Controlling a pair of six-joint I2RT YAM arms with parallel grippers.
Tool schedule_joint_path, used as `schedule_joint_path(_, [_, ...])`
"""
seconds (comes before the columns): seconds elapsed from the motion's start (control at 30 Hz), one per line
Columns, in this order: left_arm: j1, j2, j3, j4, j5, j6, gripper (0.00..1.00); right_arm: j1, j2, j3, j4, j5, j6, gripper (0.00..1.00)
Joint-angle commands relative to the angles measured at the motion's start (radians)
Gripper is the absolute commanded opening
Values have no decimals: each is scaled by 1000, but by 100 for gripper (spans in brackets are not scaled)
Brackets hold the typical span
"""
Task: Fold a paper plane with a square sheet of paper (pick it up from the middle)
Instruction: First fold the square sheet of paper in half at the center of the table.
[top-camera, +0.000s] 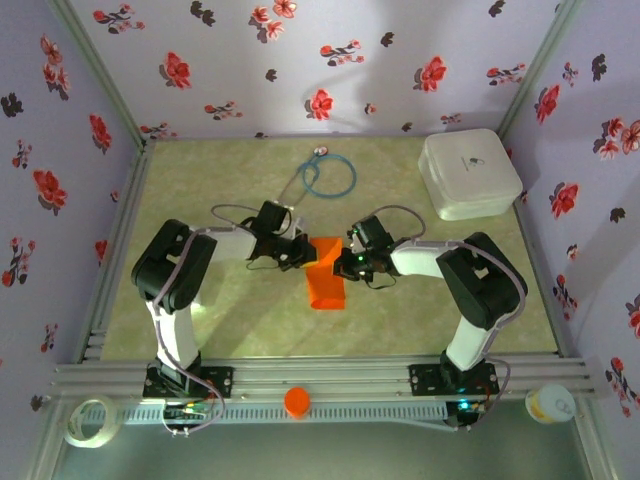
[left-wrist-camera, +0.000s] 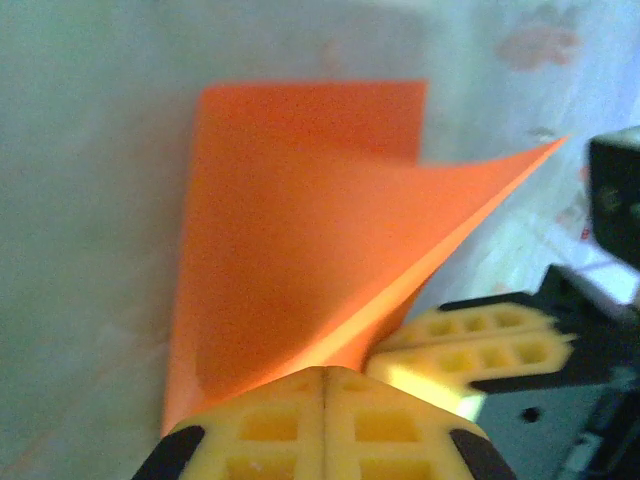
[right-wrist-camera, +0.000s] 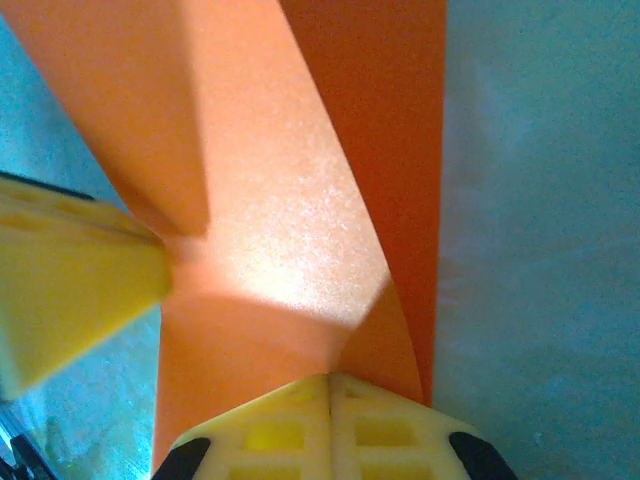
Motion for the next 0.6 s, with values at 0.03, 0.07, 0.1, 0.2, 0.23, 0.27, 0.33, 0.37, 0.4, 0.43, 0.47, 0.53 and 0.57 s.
schedule_joint_path(0.03, [13, 42, 63, -53, 17, 37, 0, 3, 34, -49, -118, 102, 6, 0])
schedule_joint_path(0.07, [14, 55, 65, -50, 22, 37, 0, 3, 34, -50, -119, 101, 5, 0])
schedule_joint_path(0.1, [16, 67, 65, -52, 24, 43, 0, 3, 33, -50, -117, 101, 6, 0])
schedule_joint_path(0.2, [32, 96, 61, -53, 23, 54, 0, 3, 32, -50, -118, 103, 6, 0])
schedule_joint_path(0.23, [35, 101, 56, -46, 23, 54, 0, 3, 31, -51, -118, 104, 7, 0])
schedule_joint_path(0.27, [37, 104, 52, -43, 21, 58, 0, 3, 28, -53, -117, 104, 9, 0])
schedule_joint_path(0.33, [43, 123, 55, -59, 16, 72, 0, 3, 24, -57, -115, 105, 9, 0])
schedule_joint_path(0.37, [47, 136, 64, -71, 16, 78, 0, 3, 24, -59, -113, 105, 10, 0])
schedule_joint_path(0.4, [51, 143, 71, -82, 18, 80, 0, 3, 26, -59, -113, 106, 9, 0])
schedule_joint_path(0.43, [52, 143, 78, -87, 22, 84, 0, 3, 28, -56, -114, 106, 6, 0])
schedule_joint_path(0.47, [53, 138, 93, -100, 26, 90, 0, 3, 31, -56, -115, 104, 7, 0])
schedule_joint_path(0.53, [54, 120, 121, -125, 32, 101, 0, 3, 27, -58, -117, 107, 7, 0])
schedule_joint_path(0.57, [54, 112, 132, -133, 32, 105, 0, 2, 25, -60, -113, 108, 9, 0])
